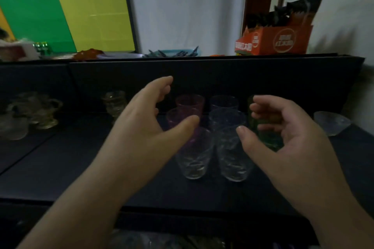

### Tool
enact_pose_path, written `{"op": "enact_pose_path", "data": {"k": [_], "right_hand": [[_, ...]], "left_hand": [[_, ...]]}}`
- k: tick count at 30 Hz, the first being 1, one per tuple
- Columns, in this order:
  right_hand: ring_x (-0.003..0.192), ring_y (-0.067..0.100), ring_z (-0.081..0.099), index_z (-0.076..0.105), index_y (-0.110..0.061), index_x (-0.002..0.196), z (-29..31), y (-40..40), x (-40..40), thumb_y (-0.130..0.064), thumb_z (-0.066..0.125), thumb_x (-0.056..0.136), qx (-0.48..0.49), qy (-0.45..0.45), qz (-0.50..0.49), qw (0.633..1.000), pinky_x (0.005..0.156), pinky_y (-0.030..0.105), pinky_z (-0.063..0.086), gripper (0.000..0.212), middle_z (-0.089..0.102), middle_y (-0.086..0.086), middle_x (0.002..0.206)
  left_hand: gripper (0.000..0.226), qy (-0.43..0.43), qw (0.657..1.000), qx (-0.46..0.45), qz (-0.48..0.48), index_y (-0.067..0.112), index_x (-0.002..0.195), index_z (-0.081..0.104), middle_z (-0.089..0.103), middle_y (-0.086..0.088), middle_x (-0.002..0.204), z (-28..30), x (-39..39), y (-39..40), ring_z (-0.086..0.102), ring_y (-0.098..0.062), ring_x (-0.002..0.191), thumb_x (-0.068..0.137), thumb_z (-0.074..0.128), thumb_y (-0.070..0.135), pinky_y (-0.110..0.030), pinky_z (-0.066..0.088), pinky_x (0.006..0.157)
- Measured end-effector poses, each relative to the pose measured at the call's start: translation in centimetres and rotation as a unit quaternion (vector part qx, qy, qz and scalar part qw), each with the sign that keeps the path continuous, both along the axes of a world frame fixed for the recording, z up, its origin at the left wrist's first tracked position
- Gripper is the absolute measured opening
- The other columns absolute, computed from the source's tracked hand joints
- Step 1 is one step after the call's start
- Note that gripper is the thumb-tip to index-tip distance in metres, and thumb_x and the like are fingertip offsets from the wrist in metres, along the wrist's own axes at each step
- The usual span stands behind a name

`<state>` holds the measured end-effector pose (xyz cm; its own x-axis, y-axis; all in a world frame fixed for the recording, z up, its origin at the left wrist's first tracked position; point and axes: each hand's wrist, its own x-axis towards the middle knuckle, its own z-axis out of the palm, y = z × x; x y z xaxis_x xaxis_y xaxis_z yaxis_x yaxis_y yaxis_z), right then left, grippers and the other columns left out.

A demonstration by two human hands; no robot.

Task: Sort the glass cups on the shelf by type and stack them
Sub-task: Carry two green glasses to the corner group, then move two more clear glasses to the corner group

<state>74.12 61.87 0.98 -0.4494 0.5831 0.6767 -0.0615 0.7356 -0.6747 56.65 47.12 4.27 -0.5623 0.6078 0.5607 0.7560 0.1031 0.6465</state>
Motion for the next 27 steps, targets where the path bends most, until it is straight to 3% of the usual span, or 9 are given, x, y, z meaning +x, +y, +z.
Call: {"op": "enact_pose_path", "data": {"k": [5,11,14,17,27], "right_hand": [[0.112,0.004,0.062,0.057,-0.039,0.124,1.3,-6.7,-5.5,-0.051,0.065,0.079,0.044,-0.013,0.016,0.999,0.089,0.016,0.05,0.048,0.064,-0.019,0.117],[0.11,-0.002,0.062,0.059,-0.038,0.122,1.0,-15.7,-12.6,-0.048,0.071,0.079,0.056,-0.017,0.034,0.998,0.09,0.008,0.046,0.046,0.063,-0.024,0.115],[0.113,-0.001,0.061,0.06,-0.038,0.122,0.4,-19.9,-16.5,-0.05,0.074,0.085,0.051,-0.027,0.059,0.997,0.094,0.011,0.046,0.041,0.063,-0.024,0.117],[0.113,-0.004,0.059,0.06,-0.039,0.118,-0.4,-23.4,-20.2,-0.05,0.068,0.079,0.034,-0.055,0.088,0.994,0.092,0.014,0.048,0.041,0.063,-0.024,0.114],[0.111,-0.006,0.059,0.061,-0.04,0.118,-3.4,-31.0,-33.0,-0.054,0.066,0.076,-0.009,-0.097,0.183,0.978,0.088,0.015,0.046,0.045,0.063,-0.024,0.114]], "left_hand": [[0.078,0.072,0.997,-0.006,0.026,0.04,0.147,0.039,0.043,0.027,0.138,-0.3,-3.7,-6.9,0.045,0.005,0.128,0.076,0.061,0.061,-0.03,0.045,0.106],[0.07,0.024,0.997,-0.02,0.075,0.046,0.144,0.039,0.033,0.049,0.116,-1.8,-10.9,-19.2,0.041,0.008,0.124,0.08,0.065,0.056,-0.028,0.044,0.104],[0.067,0.026,0.994,-0.022,0.107,0.045,0.144,0.041,0.038,0.041,0.123,-3.1,-14.0,-24.6,0.042,0.005,0.124,0.081,0.065,0.054,-0.027,0.043,0.102],[0.067,0.022,0.991,-0.019,0.132,0.042,0.143,0.043,0.04,0.034,0.134,-4.2,-16.5,-29.1,0.042,0.005,0.125,0.082,0.063,0.055,-0.025,0.042,0.103],[0.065,-0.02,0.977,-0.018,0.209,0.046,0.138,0.045,0.038,0.045,0.128,-8.0,-24.6,-38.6,0.043,0.007,0.124,0.077,0.063,0.058,-0.03,0.045,0.105]]}}
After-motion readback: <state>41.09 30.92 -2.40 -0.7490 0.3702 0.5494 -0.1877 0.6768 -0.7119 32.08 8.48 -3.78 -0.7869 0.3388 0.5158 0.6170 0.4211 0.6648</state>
